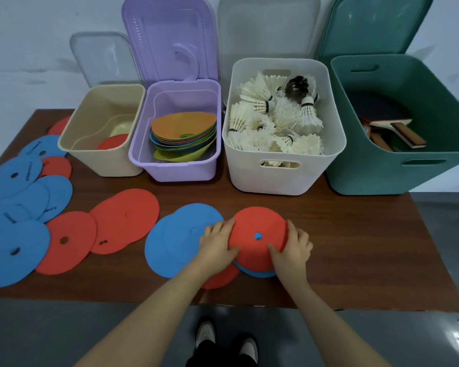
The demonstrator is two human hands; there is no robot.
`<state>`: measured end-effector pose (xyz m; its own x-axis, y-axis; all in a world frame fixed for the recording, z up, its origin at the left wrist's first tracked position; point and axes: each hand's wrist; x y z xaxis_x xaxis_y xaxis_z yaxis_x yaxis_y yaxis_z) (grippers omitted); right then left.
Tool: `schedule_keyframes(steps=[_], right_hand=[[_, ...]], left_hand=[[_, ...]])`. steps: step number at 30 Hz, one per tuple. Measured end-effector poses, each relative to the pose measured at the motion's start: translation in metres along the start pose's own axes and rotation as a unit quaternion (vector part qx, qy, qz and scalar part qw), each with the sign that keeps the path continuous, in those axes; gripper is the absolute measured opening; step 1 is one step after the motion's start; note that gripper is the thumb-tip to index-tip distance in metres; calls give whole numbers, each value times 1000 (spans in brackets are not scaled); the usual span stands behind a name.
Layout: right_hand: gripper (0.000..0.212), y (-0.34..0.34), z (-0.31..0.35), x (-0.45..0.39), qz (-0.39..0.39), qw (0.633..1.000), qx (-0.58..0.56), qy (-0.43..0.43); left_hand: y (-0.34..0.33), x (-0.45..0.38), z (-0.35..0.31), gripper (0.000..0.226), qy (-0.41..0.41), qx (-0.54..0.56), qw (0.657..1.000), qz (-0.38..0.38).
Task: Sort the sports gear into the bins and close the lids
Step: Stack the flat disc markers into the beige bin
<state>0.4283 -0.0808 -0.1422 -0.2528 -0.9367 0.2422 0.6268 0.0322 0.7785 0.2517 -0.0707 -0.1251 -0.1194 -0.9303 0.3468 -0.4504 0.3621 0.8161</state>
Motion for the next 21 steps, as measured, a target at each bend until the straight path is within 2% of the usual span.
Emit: schedule_keyframes(steps=[4, 9, 15, 18, 21], right_hand=[[78, -2, 2, 5, 32, 998, 43, 30], [86, -7, -1, 11, -9, 997, 80, -10], [78, 0, 2, -1, 14, 999, -13, -30], [72, 5, 0, 4, 24, 999, -31, 8], [65, 7, -2, 11, 22, 993, -99, 60]], left_hand=[[4, -14, 0, 76, 5, -63, 998, 9], [-4, -14, 4, 72, -42, -94, 995, 14], [-5, -11, 3, 75, -52, -53, 997, -6], [1, -20, 2, 86, -72, -69, 995, 16], [9, -31, 0, 97, -95, -87, 990, 64]])
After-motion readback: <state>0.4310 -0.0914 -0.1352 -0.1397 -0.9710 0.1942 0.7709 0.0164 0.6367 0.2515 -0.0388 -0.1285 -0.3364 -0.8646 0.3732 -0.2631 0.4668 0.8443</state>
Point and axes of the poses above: each hand's wrist, its own x-axis away from the middle knuckle, its own y-axis out of the back of the hand, z = x × y, and after that the axes turned 1 degree about x, right-handed
